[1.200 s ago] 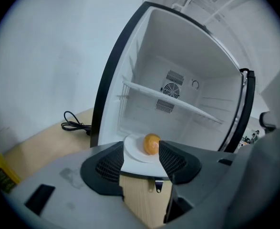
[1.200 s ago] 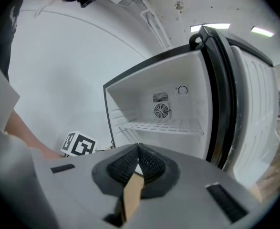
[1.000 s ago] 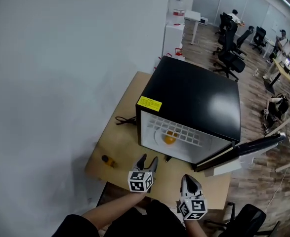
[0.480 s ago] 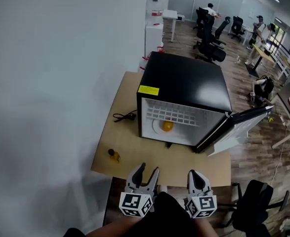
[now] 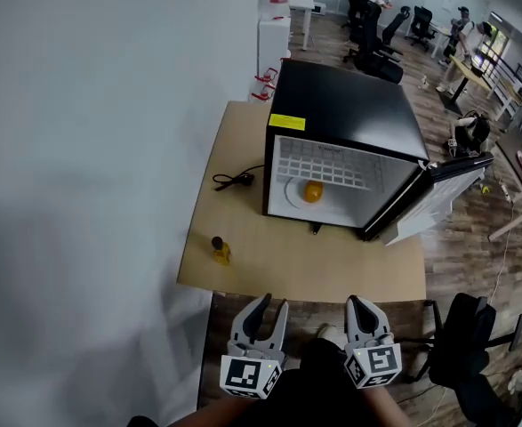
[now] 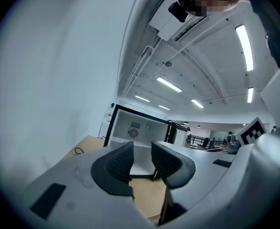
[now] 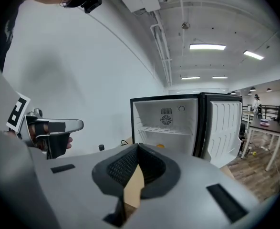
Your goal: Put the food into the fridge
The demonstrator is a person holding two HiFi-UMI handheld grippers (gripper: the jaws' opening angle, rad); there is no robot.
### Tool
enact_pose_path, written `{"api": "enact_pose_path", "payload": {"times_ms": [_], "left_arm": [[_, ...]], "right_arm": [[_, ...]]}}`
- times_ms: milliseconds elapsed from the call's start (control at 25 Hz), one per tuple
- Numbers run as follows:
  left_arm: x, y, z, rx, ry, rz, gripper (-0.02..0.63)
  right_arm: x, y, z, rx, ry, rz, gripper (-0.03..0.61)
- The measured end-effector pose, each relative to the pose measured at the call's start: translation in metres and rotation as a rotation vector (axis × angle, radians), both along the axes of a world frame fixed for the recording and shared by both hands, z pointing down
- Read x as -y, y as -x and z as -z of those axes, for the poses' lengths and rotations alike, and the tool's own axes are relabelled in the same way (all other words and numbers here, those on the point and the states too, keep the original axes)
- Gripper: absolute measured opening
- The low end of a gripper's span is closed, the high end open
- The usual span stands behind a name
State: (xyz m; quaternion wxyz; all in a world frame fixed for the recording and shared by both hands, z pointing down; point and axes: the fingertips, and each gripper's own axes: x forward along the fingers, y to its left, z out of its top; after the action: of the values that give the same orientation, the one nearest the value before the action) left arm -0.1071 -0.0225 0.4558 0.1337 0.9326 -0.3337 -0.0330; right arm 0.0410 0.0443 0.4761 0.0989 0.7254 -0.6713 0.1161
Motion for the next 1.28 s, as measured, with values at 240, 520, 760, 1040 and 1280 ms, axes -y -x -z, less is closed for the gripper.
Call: {"api": "enact_pose_path", "payload": {"times_ms": [240, 520, 760, 1040, 1280], "left_arm": [[-0.002, 0.024, -0.002, 0.003, 0.019, 0.024, 0.025], [-0.007, 0.024, -0.004, 0.046, 0.001, 0.01, 0.014], [-0.012, 0.011, -0.002, 0.077, -0.001, -0.015, 0.014], [0.011, -0.001, 0.011, 0.079, -0.029, -0.027, 0.014], [0.015, -0.017, 0.015, 0.083, -0.039, -0.074, 0.014]], "right_arm": [[0.001, 0.022, 0.001, -0.025, -0.003, 0.053, 0.06], [0.01, 0.027, 0.007, -0.039, -0.04, 0.084, 0.06], [0.013, 0.02, 0.02, -0.076, -0.075, 0.063, 0.06], [0.012, 0.006, 0.033, -0.076, -0.099, 0.016, 0.06], [0.013, -0.009, 0.039, -0.084, -0.104, -0.025, 0.06]]}}
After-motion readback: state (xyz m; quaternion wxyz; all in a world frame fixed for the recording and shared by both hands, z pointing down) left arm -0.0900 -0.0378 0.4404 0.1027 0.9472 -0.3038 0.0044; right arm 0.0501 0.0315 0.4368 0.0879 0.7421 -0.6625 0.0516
